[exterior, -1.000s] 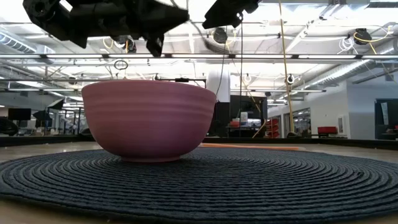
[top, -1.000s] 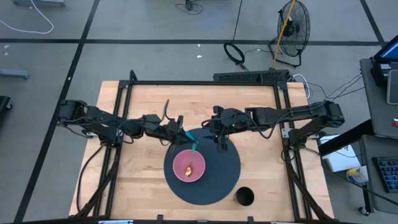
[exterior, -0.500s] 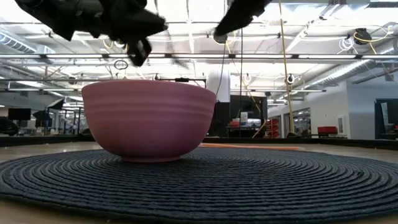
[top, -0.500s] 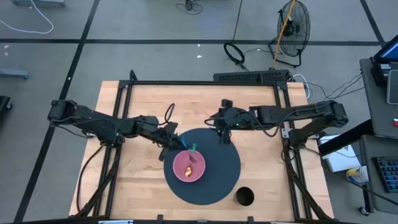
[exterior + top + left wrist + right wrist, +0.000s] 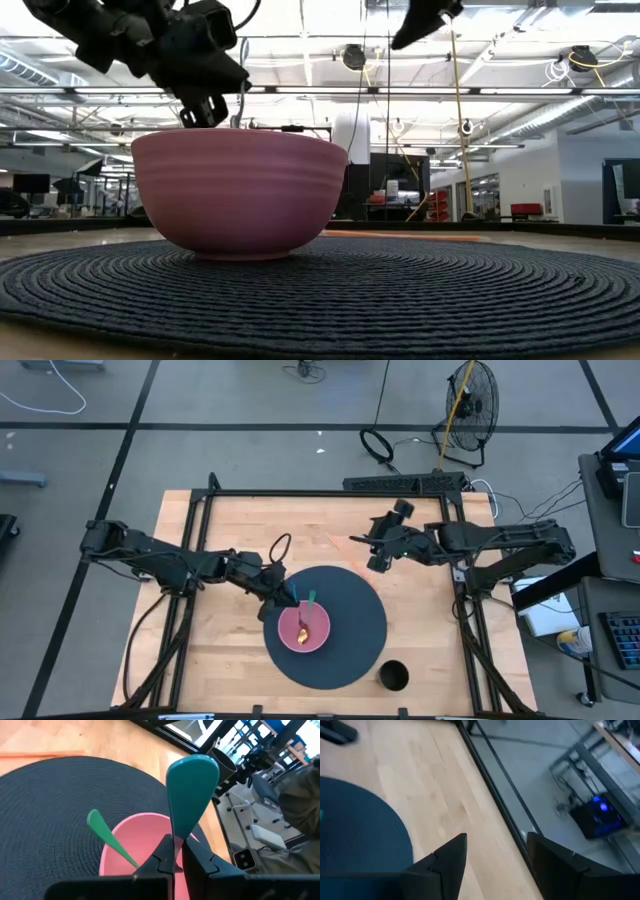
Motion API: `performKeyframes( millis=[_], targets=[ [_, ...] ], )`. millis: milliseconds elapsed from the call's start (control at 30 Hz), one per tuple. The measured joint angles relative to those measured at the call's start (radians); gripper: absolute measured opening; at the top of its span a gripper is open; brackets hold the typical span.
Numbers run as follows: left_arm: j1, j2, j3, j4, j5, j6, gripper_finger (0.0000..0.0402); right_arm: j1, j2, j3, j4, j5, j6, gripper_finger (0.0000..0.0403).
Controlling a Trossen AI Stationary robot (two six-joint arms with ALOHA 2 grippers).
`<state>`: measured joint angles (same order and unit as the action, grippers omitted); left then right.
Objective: Pick & Place Utensil
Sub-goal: Put the blue fork into the pink bowl on the blue mat
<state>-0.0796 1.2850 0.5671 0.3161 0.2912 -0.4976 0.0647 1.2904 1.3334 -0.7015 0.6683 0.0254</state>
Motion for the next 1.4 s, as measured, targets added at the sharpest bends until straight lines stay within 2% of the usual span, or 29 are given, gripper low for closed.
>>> performKeyframes(
  millis=[200, 533, 733, 833, 1067, 1400],
  targets=[
    [0.006, 0.051, 0.000, 0.000, 0.045, -0.041, 0.0013, 0.000, -0.020, -0.002, -0.096, 0.010, 0.086, 0.0200],
    [0.021, 0.152, 0.000, 0.060, 0.131, -0.108, 0.0024, -0.002, -0.025, -0.145, 0.008, 0.011, 0.047, 0.0197],
    [0.034, 0.212, 0.000, 0.116, 0.162, -0.126, 0.0012, -0.035, -0.024, -0.190, 0.043, 0.012, 0.041, 0.0196],
    [0.041, 0.228, 0.000, 0.126, 0.171, -0.129, 0.0021, -0.047, -0.024, -0.196, 0.047, 0.011, 0.041, 0.0196],
    [0.056, 0.236, 0.000, 0.120, 0.150, -0.135, 0.0076, -0.052, -0.024, -0.196, 0.061, 0.011, 0.041, 0.0196],
    [0.060, 0.236, 0.000, 0.112, 0.154, -0.104, 0.0064, -0.052, -0.024, -0.196, 0.070, 0.011, 0.038, 0.0196]
  ],
)
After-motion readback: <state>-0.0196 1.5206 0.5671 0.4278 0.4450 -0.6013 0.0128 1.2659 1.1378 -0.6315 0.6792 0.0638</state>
